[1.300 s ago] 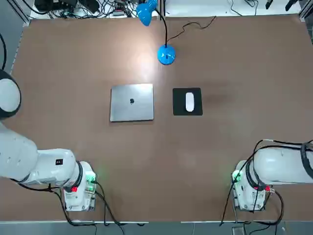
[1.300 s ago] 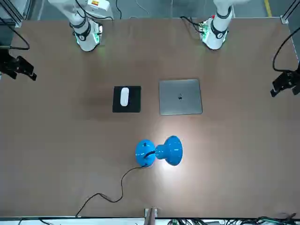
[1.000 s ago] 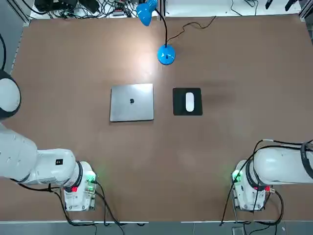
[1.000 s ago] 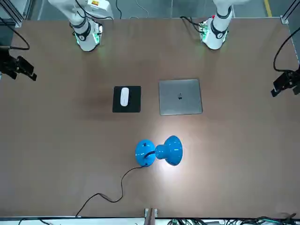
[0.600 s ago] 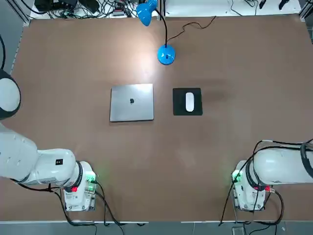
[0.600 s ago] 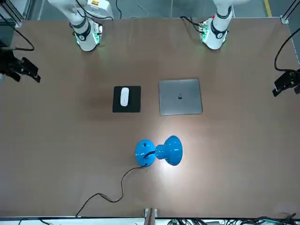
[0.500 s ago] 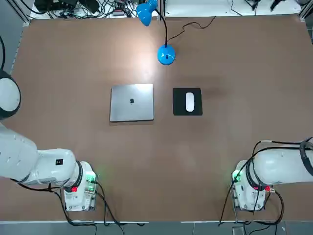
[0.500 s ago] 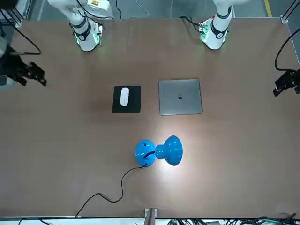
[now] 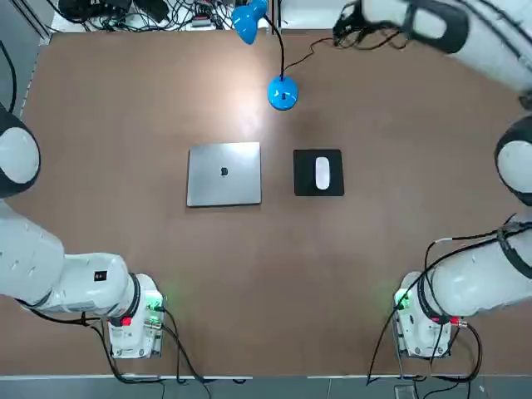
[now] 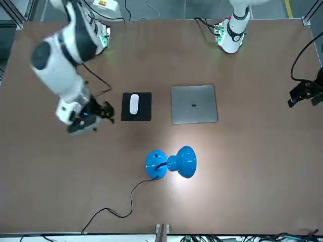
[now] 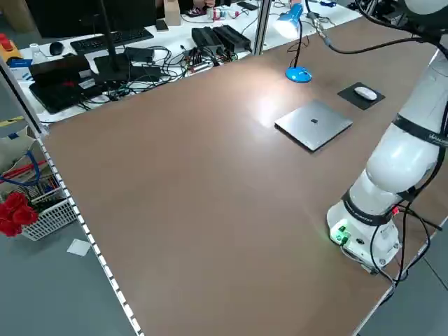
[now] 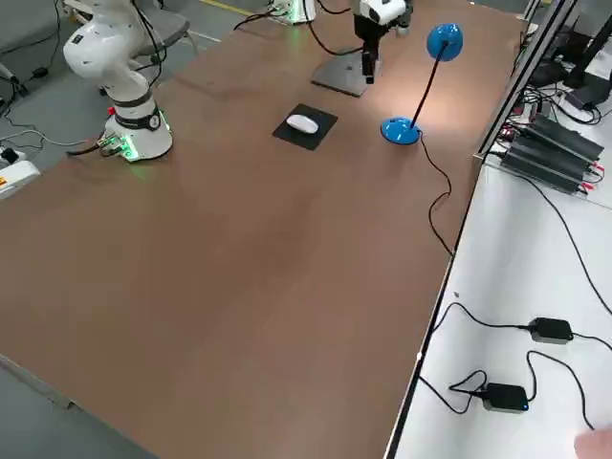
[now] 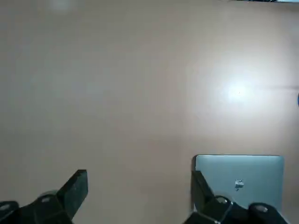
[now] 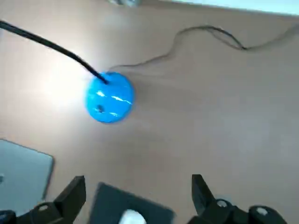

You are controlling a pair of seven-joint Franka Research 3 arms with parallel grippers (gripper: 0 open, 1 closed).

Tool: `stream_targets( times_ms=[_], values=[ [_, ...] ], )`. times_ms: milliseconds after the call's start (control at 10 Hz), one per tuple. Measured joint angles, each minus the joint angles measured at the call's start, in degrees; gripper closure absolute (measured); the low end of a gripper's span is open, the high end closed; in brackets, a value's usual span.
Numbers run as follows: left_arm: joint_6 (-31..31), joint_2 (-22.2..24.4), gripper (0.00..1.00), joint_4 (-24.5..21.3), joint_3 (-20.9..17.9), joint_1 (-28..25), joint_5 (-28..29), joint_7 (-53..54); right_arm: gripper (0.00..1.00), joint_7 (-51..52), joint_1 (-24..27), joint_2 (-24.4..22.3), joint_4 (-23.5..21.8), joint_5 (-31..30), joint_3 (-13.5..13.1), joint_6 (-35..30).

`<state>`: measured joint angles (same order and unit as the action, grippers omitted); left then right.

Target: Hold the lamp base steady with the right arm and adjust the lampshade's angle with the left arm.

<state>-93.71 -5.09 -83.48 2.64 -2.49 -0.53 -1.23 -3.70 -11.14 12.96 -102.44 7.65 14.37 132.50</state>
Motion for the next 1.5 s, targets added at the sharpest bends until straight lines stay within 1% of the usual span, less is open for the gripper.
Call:
stream_targets(
  times_ms=[100, 200, 300, 400, 500, 600, 800, 900, 1000, 1100, 1200, 1300, 1400, 1500],
  values=[
    [0.0, -0.2, 0.01, 0.2, 0.7, 0.0, 0.0, 1.6, 0.00, -0.1, -1.0, 3.9, -0.4, 0.0, 2.0, 8.5],
    [0.0, -0.3, 0.01, 0.3, 1.4, 0.1, 0.0, 5.0, 0.00, 0.5, -2.1, 9.0, -0.3, -1.1, 3.0, 16.4],
    [-0.4, -0.3, 0.01, 0.3, 1.9, 0.1, -0.1, 9.4, 0.00, 1.0, -3.3, 14.9, 0.8, -3.7, 3.2, 23.5],
    [-1.7, -0.5, 0.01, 0.3, 2.2, 0.1, -0.8, 12.9, 0.00, 1.0, -4.0, 20.9, 3.2, -7.1, 3.2, 29.0],
    [-3.3, -0.6, 0.01, 0.3, 2.3, 0.1, -2.3, 14.8, 0.01, 1.1, -4.5, 26.1, 6.4, -9.2, 3.2, 32.6],
    [-4.9, -0.7, 0.01, 0.4, 2.4, 0.1, -3.4, 16.3, 0.02, 1.3, -5.4, 30.5, 10.5, -9.8, 3.2, 34.3],
    [-10.0, -1.3, 0.01, 0.4, 3.7, 0.1, -3.8, 22.9, 0.04, 1.7, -7.2, 37.0, 19.2, -10.0, 3.2, 34.4],
    [-12.0, -1.6, 0.01, 0.4, 4.6, 0.2, -3.8, 25.8, 0.06, 1.8, -8.1, 39.6, 22.5, -10.2, 3.2, 34.3],
    [-12.6, -1.9, 0.01, 0.5, 6.1, 0.3, -3.8, 27.3, 0.07, 1.9, -8.8, 41.7, 24.8, -10.7, 3.2, 34.3],
    [-12.8, -2.5, 0.01, 0.7, 8.4, 0.4, -3.8, 28.1, 0.09, 1.9, -9.1, 43.1, 26.0, -11.4, 3.2, 34.4],
    [-13.0, -3.8, 0.01, 1.6, 11.0, 0.6, -3.8, 28.2, 0.13, 2.0, -9.1, 44.0, 26.6, -12.2, 3.1, 34.6],
    [-13.0, -5.7, 0.01, 2.9, 12.9, 0.9, -3.8, 28.5, 0.22, 2.0, -9.1, 44.7, 26.9, -13.4, 3.0, 35.1],
    [-13.0, -7.3, 0.01, 4.0, 14.2, 1.0, -3.8, 29.4, 0.28, 2.0, -9.1, 45.1, 26.9, -14.3, 3.0, 35.3],
    [-13.0, -8.4, 0.01, 4.6, 15.2, 0.9, -3.8, 30.8, 0.43, 2.0, -9.1, 45.4, 27.0, -14.6, 2.9, 35.4]
  ],
)
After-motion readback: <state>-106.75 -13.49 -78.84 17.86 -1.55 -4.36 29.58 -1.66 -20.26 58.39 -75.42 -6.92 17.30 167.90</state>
